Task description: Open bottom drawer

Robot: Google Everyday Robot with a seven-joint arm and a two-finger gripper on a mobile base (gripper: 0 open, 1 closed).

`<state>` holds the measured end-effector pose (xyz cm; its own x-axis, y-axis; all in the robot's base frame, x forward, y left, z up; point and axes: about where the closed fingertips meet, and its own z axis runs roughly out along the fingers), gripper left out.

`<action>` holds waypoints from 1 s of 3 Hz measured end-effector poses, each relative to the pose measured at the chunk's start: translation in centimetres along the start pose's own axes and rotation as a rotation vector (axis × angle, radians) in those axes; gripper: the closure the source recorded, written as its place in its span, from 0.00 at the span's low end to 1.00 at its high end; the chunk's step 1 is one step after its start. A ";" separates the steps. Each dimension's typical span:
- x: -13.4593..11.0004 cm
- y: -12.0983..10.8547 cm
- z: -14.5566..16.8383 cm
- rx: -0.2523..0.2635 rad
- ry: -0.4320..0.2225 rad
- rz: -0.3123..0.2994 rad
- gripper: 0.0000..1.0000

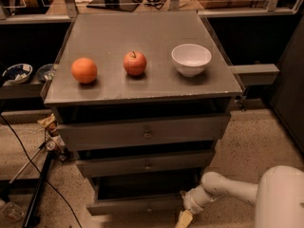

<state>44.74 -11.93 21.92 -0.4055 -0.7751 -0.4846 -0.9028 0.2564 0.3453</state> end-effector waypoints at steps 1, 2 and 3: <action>0.0 0.3 -0.2 -0.003 -0.005 -0.011 0.00; 0.2 1.6 -0.6 -0.015 -0.041 -0.073 0.00; 0.3 2.8 -0.9 -0.040 -0.058 -0.157 0.00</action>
Offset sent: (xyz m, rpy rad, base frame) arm -0.0260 -0.0063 0.0224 0.1117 -0.0966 0.1069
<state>42.17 -11.98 23.43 -0.2684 -0.7688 -0.5805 -0.9497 0.1103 0.2930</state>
